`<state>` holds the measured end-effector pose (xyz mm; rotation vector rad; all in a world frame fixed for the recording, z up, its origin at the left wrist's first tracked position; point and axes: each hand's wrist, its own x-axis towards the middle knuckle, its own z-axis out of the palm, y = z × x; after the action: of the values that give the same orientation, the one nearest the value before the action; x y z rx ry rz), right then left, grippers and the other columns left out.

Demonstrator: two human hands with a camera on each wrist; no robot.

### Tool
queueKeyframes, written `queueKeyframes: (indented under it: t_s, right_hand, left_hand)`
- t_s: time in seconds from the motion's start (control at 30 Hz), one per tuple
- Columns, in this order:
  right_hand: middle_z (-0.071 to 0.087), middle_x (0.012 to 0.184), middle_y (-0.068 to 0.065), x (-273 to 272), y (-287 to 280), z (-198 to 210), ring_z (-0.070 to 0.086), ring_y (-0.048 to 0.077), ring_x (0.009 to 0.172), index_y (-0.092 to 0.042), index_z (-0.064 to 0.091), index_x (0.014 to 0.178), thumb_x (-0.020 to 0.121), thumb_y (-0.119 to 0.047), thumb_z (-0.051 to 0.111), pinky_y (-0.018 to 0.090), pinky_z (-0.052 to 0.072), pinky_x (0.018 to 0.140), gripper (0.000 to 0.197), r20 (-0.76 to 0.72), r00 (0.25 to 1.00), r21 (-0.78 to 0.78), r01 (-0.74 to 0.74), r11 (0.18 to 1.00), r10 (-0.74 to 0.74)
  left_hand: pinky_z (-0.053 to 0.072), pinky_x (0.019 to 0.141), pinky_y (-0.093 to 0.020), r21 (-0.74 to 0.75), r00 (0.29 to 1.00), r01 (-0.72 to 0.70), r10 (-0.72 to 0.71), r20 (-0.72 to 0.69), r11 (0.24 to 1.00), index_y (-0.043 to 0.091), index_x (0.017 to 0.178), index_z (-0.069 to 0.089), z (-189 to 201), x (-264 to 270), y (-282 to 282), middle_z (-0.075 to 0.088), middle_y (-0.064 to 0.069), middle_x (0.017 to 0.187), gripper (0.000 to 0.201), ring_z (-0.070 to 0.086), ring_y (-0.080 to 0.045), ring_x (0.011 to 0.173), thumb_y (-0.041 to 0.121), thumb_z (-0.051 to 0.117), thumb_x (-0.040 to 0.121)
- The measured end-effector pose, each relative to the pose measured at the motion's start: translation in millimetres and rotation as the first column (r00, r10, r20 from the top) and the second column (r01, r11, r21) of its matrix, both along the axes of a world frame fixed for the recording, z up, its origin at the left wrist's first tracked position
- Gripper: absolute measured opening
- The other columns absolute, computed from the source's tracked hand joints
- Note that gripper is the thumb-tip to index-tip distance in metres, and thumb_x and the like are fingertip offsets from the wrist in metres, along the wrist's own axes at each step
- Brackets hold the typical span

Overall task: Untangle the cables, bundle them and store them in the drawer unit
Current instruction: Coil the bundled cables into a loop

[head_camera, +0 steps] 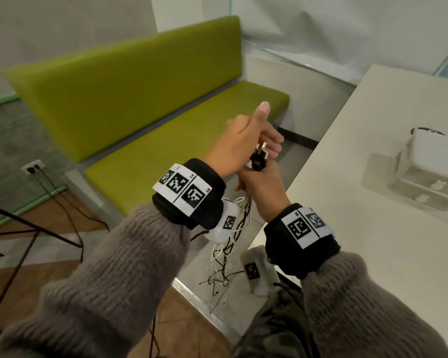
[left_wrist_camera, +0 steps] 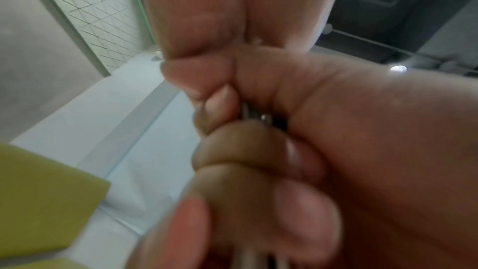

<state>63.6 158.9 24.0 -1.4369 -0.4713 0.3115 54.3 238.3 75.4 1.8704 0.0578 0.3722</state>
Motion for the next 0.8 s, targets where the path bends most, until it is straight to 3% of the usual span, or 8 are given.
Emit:
queueKeyframes:
  t_s: [0.13,0.2,0.33,0.43,0.5,0.63,0.8]
  right_hand:
    - [0.043,0.039,-0.012,-1.1,-2.4,-2.0,0.038,0.002,0.037,-0.015,0.056,0.068,0.086,0.001,0.063,0.023,0.045,0.047,0.025,-0.056,0.998,0.014,-0.008,1.000,0.009]
    - [0.041,0.040,-0.011,-0.8,-2.4,0.0,0.036,0.004,0.035,-0.015,0.056,0.067,0.086,-0.001,0.065,0.025,0.046,0.048,0.025,-0.075,0.997,0.013,-0.009,1.000,0.010]
    - [0.041,0.041,-0.005,-1.2,-3.8,3.6,0.035,0.007,0.034,-0.013,0.053,0.064,0.085,0.004,0.062,0.027,0.046,0.049,0.028,-0.090,0.996,0.021,-0.002,1.000,0.004]
    - [0.043,0.037,-0.003,0.7,-7.3,7.4,0.038,0.009,0.034,-0.007,0.051,0.059,0.082,0.016,0.047,0.023,0.045,0.044,0.033,-0.081,0.997,0.025,0.013,1.000,-0.011]
    - [0.044,0.041,0.002,3.1,-10.0,10.3,0.041,0.014,0.038,-0.006,0.050,0.058,0.082,0.017,0.044,0.021,0.040,0.041,0.033,-0.086,0.996,0.018,0.032,0.999,-0.030]
    - [0.044,0.048,0.005,3.7,-16.6,13.3,0.040,0.014,0.041,-0.006,0.051,0.061,0.084,0.013,0.047,0.025,0.039,0.044,0.030,-0.097,0.995,-0.003,0.011,1.000,-0.011]
    - [0.048,0.041,-0.004,1.2,-21.6,15.3,0.046,0.007,0.037,-0.007,0.049,0.060,0.088,0.008,0.050,0.020,0.039,0.041,0.032,-0.114,0.993,-0.029,-0.011,1.000,0.008]
  left_hand:
    - [0.055,0.074,-0.022,-0.214,0.997,0.063,-0.070,-0.024,0.975,-0.012,0.103,0.063,7.2,-4.7,5.6,0.068,-0.028,0.094,0.072,0.070,-0.031,0.086,0.038,0.012,0.102]
    - [0.055,0.078,-0.024,-0.213,0.993,0.089,-0.104,-0.063,0.973,-0.007,0.108,0.063,12.2,-5.1,8.6,0.069,-0.026,0.097,0.073,0.070,-0.030,0.089,0.042,0.009,0.101]
    - [0.052,0.091,-0.032,-0.015,0.983,0.135,-0.136,-0.126,0.991,0.002,0.104,0.068,14.0,-2.7,0.8,0.072,-0.015,0.097,0.068,0.070,-0.020,0.089,0.047,0.017,0.100]
    - [0.047,0.093,-0.019,0.195,0.989,0.146,-0.142,-0.033,0.970,0.008,0.109,0.068,5.0,-8.0,-6.4,0.070,-0.007,0.109,0.065,0.066,-0.006,0.098,0.052,0.024,0.096]
    - [0.045,0.097,-0.022,0.304,0.989,0.104,-0.132,0.074,0.947,0.013,0.114,0.066,-1.2,-14.0,-8.7,0.066,-0.003,0.118,0.067,0.061,-0.004,0.109,0.058,0.024,0.088]
    - [0.045,0.098,-0.028,0.372,0.937,-0.020,-0.112,0.331,0.928,0.011,0.120,0.061,-11.5,-19.0,-9.5,0.062,-0.004,0.125,0.053,0.056,-0.009,0.117,0.042,0.027,0.095]
    - [0.043,0.100,-0.023,0.429,0.916,-0.056,-0.124,0.381,0.902,0.008,0.125,0.056,-19.1,-19.2,-13.3,0.059,-0.005,0.128,0.040,0.052,-0.008,0.120,0.028,0.033,0.099]
